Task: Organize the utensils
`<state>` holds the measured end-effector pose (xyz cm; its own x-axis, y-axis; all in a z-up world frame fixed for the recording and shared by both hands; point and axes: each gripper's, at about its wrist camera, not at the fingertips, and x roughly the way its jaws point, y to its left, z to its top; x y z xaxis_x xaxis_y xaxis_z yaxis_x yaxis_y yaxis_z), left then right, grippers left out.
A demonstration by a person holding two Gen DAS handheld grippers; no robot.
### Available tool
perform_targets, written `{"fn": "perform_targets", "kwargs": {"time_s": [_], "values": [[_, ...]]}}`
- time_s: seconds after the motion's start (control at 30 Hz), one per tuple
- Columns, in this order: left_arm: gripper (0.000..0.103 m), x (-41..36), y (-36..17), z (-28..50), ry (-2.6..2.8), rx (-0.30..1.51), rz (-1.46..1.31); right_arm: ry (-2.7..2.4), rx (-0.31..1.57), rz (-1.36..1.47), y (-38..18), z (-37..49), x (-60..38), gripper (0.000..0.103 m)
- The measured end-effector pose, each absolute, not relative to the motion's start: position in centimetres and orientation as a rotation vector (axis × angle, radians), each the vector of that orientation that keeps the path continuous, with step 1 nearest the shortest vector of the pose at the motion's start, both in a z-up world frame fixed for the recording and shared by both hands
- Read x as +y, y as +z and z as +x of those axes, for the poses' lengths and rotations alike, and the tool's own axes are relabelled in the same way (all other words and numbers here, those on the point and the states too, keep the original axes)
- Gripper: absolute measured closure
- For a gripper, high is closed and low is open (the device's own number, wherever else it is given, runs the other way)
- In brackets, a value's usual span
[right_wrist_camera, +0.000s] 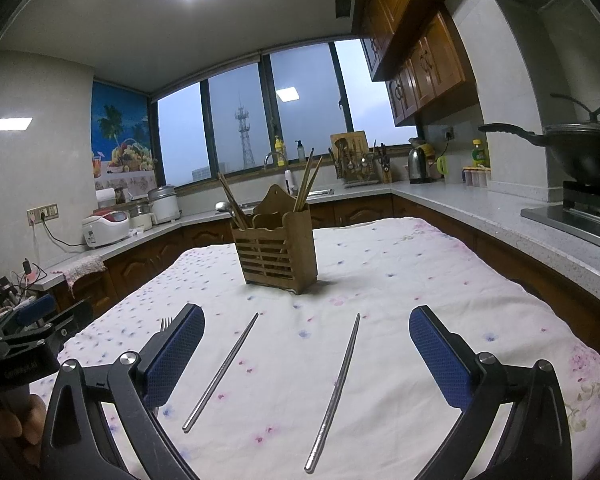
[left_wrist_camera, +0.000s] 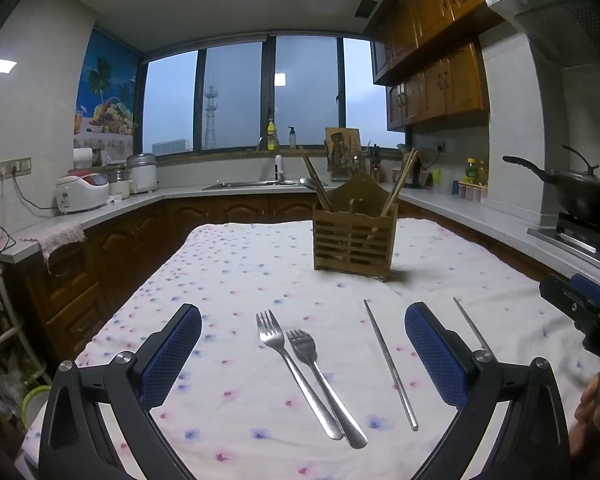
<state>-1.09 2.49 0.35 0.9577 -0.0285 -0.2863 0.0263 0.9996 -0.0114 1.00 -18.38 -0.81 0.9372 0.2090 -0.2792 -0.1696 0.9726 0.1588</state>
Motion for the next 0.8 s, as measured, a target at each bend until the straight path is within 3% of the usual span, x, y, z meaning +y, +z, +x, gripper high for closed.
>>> {"fn": "perform_targets", "kwargs": {"time_s": [0.8], "values": [[0.001, 1.8, 0.9, 0.2, -0.047, 0.318, -0.022, 0.179, 0.348, 0.140, -0.6, 2.9, -19.1, 0.000]]}}
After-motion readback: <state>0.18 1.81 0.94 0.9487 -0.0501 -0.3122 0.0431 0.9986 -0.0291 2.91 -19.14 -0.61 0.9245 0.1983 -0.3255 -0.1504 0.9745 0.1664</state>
